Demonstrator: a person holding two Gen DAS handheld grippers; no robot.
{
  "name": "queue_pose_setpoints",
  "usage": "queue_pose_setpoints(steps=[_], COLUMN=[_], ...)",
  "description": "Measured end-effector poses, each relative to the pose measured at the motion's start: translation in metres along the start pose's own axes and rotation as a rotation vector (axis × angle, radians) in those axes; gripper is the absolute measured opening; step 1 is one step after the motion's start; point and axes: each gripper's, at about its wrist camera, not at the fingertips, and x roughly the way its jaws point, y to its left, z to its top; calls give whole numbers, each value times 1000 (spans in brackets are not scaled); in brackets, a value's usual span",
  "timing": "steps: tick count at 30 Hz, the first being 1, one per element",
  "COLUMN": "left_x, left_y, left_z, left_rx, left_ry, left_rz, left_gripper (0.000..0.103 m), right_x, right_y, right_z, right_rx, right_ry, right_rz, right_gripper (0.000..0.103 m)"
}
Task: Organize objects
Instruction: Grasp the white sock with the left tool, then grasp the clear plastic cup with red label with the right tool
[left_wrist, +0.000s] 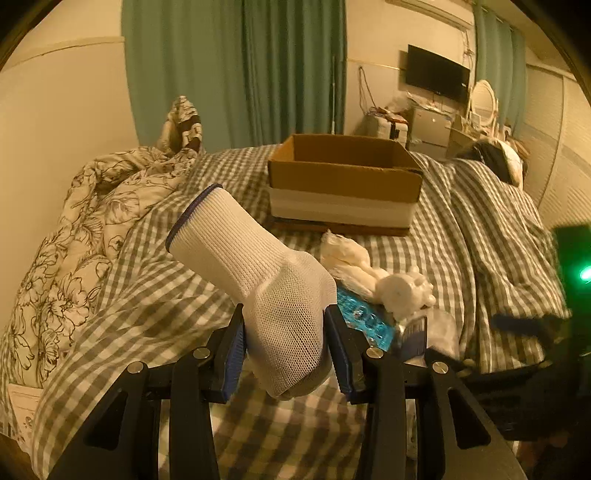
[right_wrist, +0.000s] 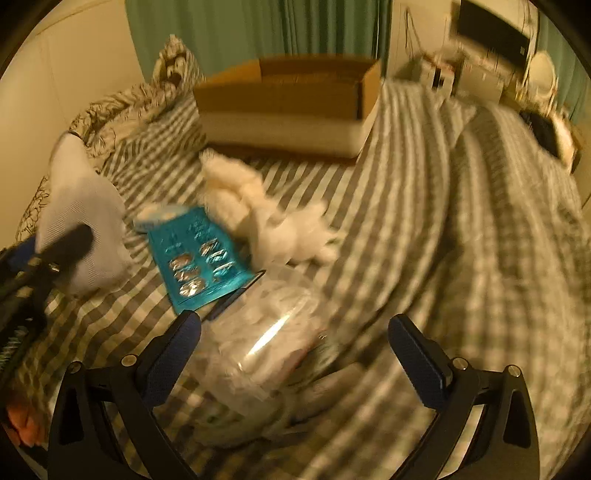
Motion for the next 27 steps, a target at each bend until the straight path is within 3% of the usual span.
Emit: queue_pose_setpoints(steps=[7, 10, 12, 13, 17, 22, 27], left_x=[6, 8, 8, 8, 6, 3, 1], left_y=[3, 3, 4, 5, 6, 6, 6], left_z=[-3, -6, -7, -7, -4, 13, 59], left_rx=[-7, -6, -7, -9, -14, -27, -33], left_ry=[12, 15, 16, 17, 2, -26, -83], left_rz=[-14, -18, -18, -18, -14, -24, -57], left_gripper=[42, 42, 42, 42, 42, 42, 42], right_x=[41, 50, 44, 40, 11, -31, -81], right_y=[7, 18, 18, 16, 9, -1, -6], right_z=[-9, -16, -17, -15, -8, 9, 58], right_rx=[57, 6, 5, 12, -14, -19, -52], right_ry=[138, 160, 137, 123, 19, -97, -244], right_rz=[76, 21, 18, 30, 11, 56, 55], right_gripper=[102, 90, 79, 63, 63, 63, 63])
